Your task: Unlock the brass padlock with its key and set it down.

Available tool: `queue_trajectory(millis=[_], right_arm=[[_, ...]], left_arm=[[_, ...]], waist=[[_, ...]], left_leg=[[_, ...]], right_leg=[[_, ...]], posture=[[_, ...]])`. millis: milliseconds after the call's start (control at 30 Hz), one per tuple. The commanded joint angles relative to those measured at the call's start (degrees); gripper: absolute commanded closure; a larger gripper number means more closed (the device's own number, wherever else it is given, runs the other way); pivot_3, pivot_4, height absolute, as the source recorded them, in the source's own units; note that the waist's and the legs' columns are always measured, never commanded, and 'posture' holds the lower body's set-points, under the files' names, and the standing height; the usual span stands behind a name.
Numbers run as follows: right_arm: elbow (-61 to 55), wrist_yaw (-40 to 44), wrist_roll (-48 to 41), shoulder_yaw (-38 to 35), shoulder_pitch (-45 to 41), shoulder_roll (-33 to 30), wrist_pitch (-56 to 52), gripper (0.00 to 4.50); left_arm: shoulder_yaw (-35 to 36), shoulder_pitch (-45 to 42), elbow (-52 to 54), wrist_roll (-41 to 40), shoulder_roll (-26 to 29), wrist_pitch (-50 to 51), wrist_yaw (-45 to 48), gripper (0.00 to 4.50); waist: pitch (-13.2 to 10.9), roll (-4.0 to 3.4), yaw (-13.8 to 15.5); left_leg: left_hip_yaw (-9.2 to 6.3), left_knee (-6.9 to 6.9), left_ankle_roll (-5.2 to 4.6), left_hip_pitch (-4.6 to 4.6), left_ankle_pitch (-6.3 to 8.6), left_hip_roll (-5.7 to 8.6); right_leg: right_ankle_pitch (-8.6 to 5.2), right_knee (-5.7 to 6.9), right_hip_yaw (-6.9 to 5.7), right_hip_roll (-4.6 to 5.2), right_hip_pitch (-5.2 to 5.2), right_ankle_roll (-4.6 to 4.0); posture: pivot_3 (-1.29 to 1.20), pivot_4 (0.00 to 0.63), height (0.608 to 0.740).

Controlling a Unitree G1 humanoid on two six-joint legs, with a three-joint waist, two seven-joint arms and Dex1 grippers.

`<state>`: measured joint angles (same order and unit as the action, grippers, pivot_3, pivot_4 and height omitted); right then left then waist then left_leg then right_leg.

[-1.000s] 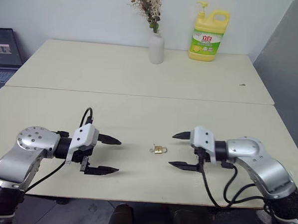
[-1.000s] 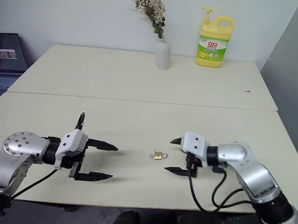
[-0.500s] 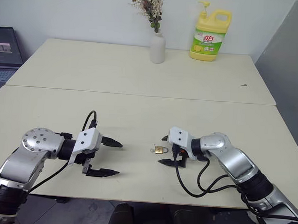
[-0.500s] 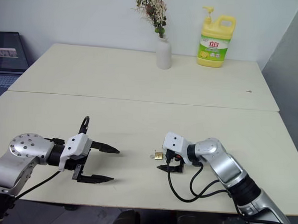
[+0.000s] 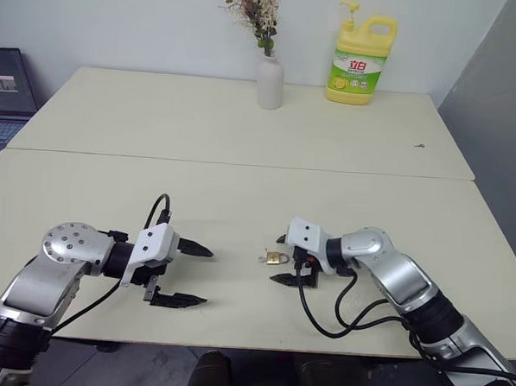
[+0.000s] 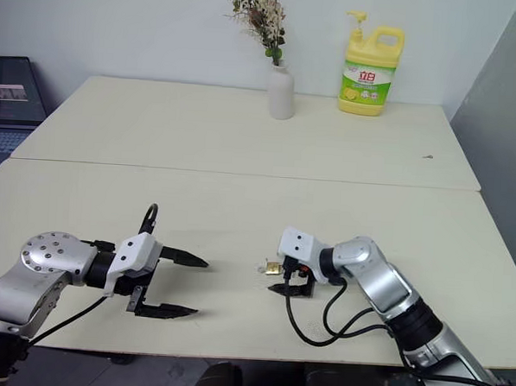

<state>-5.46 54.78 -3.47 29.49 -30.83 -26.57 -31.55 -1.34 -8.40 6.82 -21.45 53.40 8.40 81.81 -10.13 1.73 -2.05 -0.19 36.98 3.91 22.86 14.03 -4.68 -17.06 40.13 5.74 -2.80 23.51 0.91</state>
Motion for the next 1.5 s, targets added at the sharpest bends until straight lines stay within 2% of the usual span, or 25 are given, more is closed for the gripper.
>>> queue_trajectory(millis=[33, 200, 233, 500, 833, 1133, 1500], right_arm=[[0.7, -0.5, 1.4, 0.4, -0.1, 0.2, 0.0, 1.66], [1.5, -0.7, 1.9, 0.5, -0.4, 0.6, 0.0, 3.42], [1.6, -0.7, 2.0, 0.5, -0.4, 0.6, 0.1, 3.58], [-2.5, -2.6, 6.6, -0.4, 0.5, -2.9, 10.0, 3.57], [-16.2, -6.1, 12.5, -7.2, 0.9, -10.0, 20.4, 3.57], [-19.0, -12.2, 19.1, -11.0, 0.3, -10.9, 34.5, 3.57], [-18.0, -16.9, 26.2, -11.8, 0.6, -10.1, 42.6, 3.57]], left_arm=[[0.2, -0.7, 0.1, -0.1, 0.0, -1.0, 0.3, 0.00], [0.0, -0.8, -0.5, 0.0, 0.1, -1.5, 0.5, 0.00], [0.0, -0.9, -0.5, 0.0, 0.1, -1.5, 0.5, 0.00], [0.6, -2.5, -1.0, -2.6, -1.7, 2.3, -0.7, 0.00], [2.3, -12.8, -0.5, -9.7, -5.5, 15.3, -5.9, 0.00], [2.7, -23.3, 0.8, -16.3, -7.7, 29.1, -10.5, 0.00], [1.6, -28.6, 3.2, -17.1, -10.4, 35.7, -16.9, 0.00]], waist=[[0.0, 0.00, 0.0], [0.0, 0.00, 0.0], [0.0, 0.00, 0.0], [0.0, 0.00, 0.1], [0.0, 0.01, 0.2], [0.0, 0.02, 0.2], [0.0, 0.02, 0.2]], left_leg=[[0.00, 0.00, 0.00, 0.00, 0.00, 0.00], [0.00, 0.01, 0.00, 0.00, 0.00, 0.00], [0.00, 0.01, 0.00, 0.00, 0.00, 0.00], [0.01, 0.02, 0.00, 0.02, 0.00, 0.01], [-0.03, 0.01, 0.00, 0.09, 0.00, 0.03], [-0.05, 0.01, 0.00, 0.08, 0.00, 0.05], [-0.07, 0.02, 0.01, 0.08, 0.00, 0.05]], right_leg=[[0.00, 0.00, 0.00, 0.00, 0.00, 0.00], [0.00, 0.00, 0.00, 0.00, 0.00, 0.01], [0.00, 0.00, 0.00, 0.00, -0.01, 0.01], [0.00, 0.00, 0.01, 0.01, 0.00, 0.03], [0.00, 0.00, -0.01, 0.01, 0.04, 0.03], [0.00, 0.00, 0.00, 0.00, 0.01, 0.02], [0.15, 0.00, 0.00, 0.00, 0.00, -0.24]], posture=[[0.00, 0.150, 0.740], [0.00, 0.150, 0.740], [0.00, 0.150, 0.740], [0.00, 0.150, 0.740], [0.00, 0.150, 0.740], [0.00, 0.150, 0.740], [0.00, 0.150, 0.740]])
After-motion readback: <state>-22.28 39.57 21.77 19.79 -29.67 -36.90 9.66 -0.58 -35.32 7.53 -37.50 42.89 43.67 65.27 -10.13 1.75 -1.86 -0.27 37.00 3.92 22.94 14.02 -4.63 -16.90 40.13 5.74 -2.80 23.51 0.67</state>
